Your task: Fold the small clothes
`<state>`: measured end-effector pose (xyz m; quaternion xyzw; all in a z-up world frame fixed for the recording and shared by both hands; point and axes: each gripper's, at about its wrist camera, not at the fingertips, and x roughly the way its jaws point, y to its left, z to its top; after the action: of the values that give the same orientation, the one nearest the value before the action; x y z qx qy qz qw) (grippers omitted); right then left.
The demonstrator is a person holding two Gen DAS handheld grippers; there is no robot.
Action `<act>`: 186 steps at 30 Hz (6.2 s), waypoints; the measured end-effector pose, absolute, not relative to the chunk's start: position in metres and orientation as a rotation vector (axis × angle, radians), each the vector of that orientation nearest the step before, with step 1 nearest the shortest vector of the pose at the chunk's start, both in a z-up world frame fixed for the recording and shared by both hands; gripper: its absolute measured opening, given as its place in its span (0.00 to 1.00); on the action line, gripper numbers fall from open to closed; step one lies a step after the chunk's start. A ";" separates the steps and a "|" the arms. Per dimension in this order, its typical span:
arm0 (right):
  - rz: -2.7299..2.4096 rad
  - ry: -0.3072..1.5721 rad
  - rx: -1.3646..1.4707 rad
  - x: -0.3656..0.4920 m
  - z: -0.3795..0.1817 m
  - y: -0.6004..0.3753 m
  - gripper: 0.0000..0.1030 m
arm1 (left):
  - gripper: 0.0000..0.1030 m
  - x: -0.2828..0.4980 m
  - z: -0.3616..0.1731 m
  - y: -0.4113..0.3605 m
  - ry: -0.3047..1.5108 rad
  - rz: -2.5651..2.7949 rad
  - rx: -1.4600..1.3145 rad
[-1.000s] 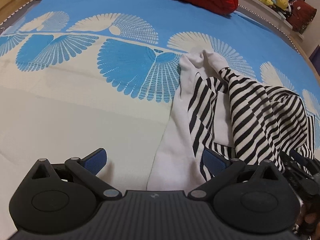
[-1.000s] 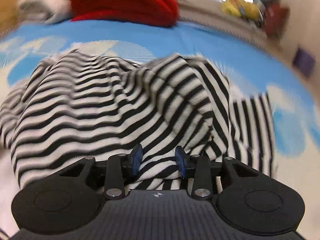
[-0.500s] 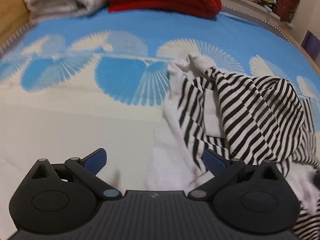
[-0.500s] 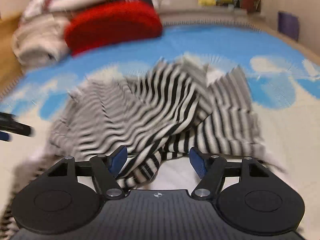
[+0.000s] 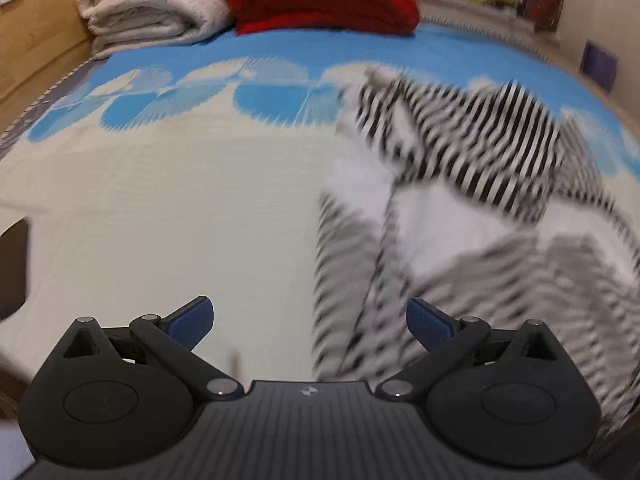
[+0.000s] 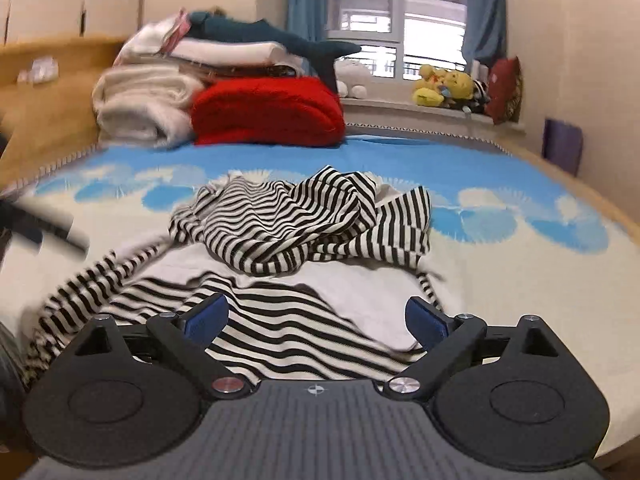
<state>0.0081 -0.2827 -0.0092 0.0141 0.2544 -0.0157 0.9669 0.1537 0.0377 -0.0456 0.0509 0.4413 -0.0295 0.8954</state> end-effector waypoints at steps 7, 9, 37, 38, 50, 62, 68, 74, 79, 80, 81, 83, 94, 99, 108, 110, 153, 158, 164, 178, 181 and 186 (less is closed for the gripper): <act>-0.053 0.493 0.029 -0.015 -0.013 -0.292 0.92 | 1.00 0.118 -0.046 0.044 0.828 -0.011 0.114; -0.062 0.490 0.030 -0.021 -0.015 -0.293 0.92 | 1.00 0.114 -0.048 0.044 0.832 -0.012 0.122; -0.351 0.746 0.285 0.008 -0.056 -0.350 0.92 | 1.00 0.129 -0.086 0.033 0.966 -0.102 0.111; -0.356 0.762 0.290 0.011 -0.059 -0.352 0.92 | 1.00 0.130 -0.088 0.031 0.968 -0.102 0.118; -0.355 0.899 0.351 0.036 -0.095 -0.359 0.94 | 1.00 0.138 -0.100 0.016 0.978 -0.099 0.164; -0.335 0.889 0.270 0.049 -0.099 -0.350 0.98 | 1.00 0.142 -0.101 0.014 0.978 -0.098 0.153; -0.323 0.872 0.226 0.047 -0.102 -0.348 0.99 | 1.00 0.141 -0.102 0.013 0.975 -0.096 0.156; -0.287 0.836 0.203 0.039 -0.105 -0.350 0.99 | 1.00 0.138 -0.101 0.017 0.988 -0.108 0.151; -0.242 0.840 0.184 0.029 -0.106 -0.351 0.97 | 0.99 0.131 -0.099 0.026 1.078 -0.189 0.106; -0.221 0.854 0.185 0.027 -0.105 -0.353 0.92 | 0.94 0.127 -0.098 0.024 1.077 -0.209 0.125; -0.207 0.843 0.189 0.024 -0.103 -0.353 0.72 | 0.70 0.122 -0.094 0.023 1.052 -0.227 0.137; -0.177 0.816 0.200 0.019 -0.095 -0.354 0.23 | 0.19 0.111 -0.084 0.021 1.019 -0.301 0.127; -0.112 0.758 0.421 -0.046 -0.032 -0.366 0.10 | 0.12 0.060 -0.036 0.057 1.062 -0.414 -0.014; -0.102 0.789 0.569 -0.098 -0.006 -0.372 0.10 | 0.12 0.027 -0.018 0.073 1.113 -0.465 -0.072; -0.101 0.745 0.643 -0.022 0.047 -0.397 0.10 | 0.12 0.130 0.043 0.053 1.110 -0.503 -0.126; -0.093 0.733 0.593 0.031 0.063 -0.405 0.10 | 0.12 0.179 0.053 0.031 1.093 -0.484 -0.080; -0.411 0.521 0.418 0.315 -0.039 -0.460 0.03 | 0.07 0.439 -0.063 0.012 0.912 -0.135 -0.227; -0.489 0.794 0.477 0.349 -0.103 -0.467 0.12 | 0.63 0.446 -0.090 0.005 1.004 -0.059 -0.138; -0.482 0.695 0.414 0.327 -0.064 -0.463 0.55 | 0.94 0.432 -0.042 0.021 0.910 -0.132 -0.212; -0.388 0.746 0.618 0.122 -0.040 -0.458 0.84 | 0.97 0.280 -0.025 0.030 0.999 -0.282 0.056; -0.387 0.797 0.682 0.113 -0.052 -0.457 0.84 | 0.99 0.252 -0.036 0.026 1.006 -0.328 0.145; -0.420 0.831 0.562 0.128 -0.061 -0.449 0.84 | 0.99 0.248 -0.068 0.018 1.030 -0.288 0.245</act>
<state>0.1284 -0.4490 -0.0607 0.2672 0.3951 -0.2000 0.8559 0.2479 0.0184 -0.0676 0.1163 0.4897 -0.1371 0.8532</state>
